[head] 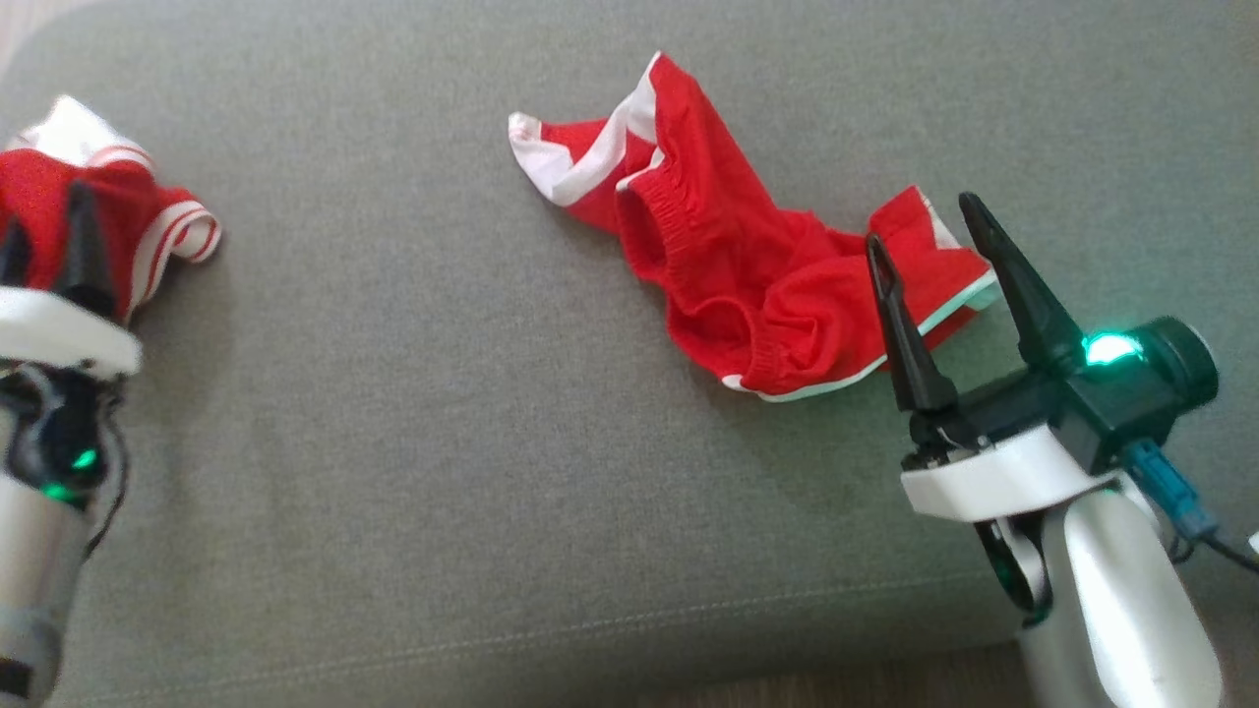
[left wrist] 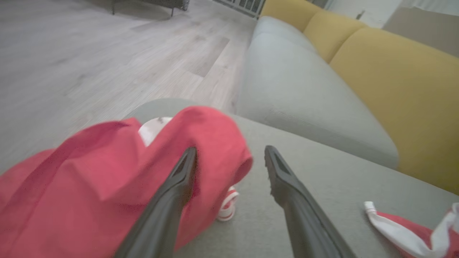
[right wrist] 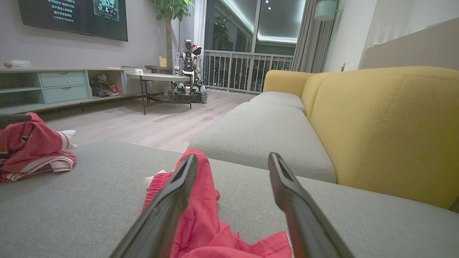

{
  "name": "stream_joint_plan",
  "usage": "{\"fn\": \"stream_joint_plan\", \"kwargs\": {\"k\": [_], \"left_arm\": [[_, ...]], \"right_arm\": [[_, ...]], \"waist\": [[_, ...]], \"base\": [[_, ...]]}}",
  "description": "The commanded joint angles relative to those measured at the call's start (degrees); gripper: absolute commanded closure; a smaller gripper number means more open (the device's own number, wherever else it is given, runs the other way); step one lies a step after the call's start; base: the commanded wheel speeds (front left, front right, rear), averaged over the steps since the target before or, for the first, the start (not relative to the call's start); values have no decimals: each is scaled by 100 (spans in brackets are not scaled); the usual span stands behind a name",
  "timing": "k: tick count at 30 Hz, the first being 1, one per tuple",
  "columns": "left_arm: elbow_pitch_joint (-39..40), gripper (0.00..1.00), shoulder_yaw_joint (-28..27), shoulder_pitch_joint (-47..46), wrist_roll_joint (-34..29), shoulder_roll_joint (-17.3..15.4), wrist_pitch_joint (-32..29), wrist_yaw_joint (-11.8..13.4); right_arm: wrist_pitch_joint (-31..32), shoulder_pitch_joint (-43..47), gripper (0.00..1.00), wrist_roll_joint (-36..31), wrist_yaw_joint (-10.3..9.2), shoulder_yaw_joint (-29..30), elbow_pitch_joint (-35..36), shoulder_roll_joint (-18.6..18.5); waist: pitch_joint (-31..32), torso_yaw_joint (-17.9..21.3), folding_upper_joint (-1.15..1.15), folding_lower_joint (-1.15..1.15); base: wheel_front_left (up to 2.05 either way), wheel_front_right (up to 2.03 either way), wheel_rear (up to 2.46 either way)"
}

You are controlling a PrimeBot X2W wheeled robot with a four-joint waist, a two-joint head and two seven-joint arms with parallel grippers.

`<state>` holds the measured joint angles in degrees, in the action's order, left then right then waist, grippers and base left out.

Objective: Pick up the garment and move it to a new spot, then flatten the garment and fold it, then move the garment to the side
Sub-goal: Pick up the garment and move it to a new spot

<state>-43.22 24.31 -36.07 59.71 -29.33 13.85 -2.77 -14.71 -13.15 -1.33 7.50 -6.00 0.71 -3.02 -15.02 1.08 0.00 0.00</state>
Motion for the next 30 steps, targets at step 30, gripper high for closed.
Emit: {"fn": "stream_joint_plan", "kwargs": {"k": [30], "left_arm": [[5133, 0, -1037, 3557, -5554, 2301, 115, 702]], "right_arm": [[-29, 944, 0, 317, -1, 73, 149, 14]], "waist": [[689, 177, 0, 0]], "base": [[0, 0, 0]]}}
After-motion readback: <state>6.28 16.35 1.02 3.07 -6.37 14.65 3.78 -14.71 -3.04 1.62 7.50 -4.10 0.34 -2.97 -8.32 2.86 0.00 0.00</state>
